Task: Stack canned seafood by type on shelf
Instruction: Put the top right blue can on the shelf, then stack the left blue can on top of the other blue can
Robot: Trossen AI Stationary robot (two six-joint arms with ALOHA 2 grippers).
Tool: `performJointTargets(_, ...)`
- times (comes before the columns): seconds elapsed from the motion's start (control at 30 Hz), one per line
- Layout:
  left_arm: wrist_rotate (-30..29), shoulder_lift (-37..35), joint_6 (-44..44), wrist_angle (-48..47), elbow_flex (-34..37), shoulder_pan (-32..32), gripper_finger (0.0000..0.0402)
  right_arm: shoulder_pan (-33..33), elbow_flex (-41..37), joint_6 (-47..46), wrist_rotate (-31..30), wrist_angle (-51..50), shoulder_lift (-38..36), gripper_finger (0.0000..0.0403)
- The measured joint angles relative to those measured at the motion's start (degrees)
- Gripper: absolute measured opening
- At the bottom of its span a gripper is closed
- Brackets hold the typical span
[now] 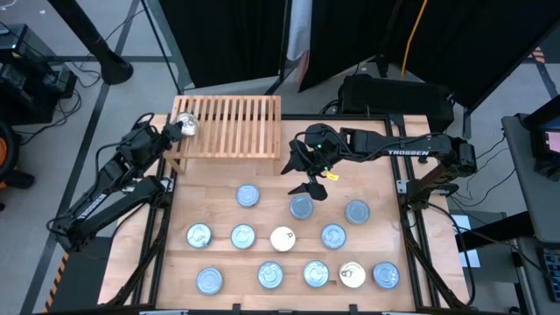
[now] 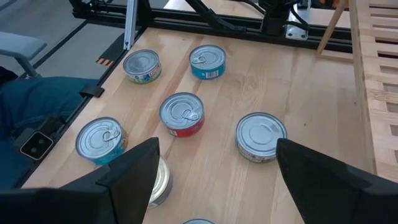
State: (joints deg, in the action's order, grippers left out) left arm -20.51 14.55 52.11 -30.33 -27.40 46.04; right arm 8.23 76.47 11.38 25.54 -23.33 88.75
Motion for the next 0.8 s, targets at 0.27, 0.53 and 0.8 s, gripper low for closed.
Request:
performJointTargets(0.27,-6.1,0.0,-8.6,-0.1,0.0,0.0,0.0302,0.0,0.0,0.0,0.0,0.0,0.0,0.0313)
performJointTargets(0.53,-7.4,0.0,-16.4,-0.8,-1.6,0.0,0.0339,0.0,0.0,0.2,0.0,-0.1,0.0,0.0313)
performJointTargets(0.8,2.9,0.0,-20.2,-8.4,-5.2,0.0,0.0268,0.0,0.0,0.2,0.0,-0.1,0.0,0.0313)
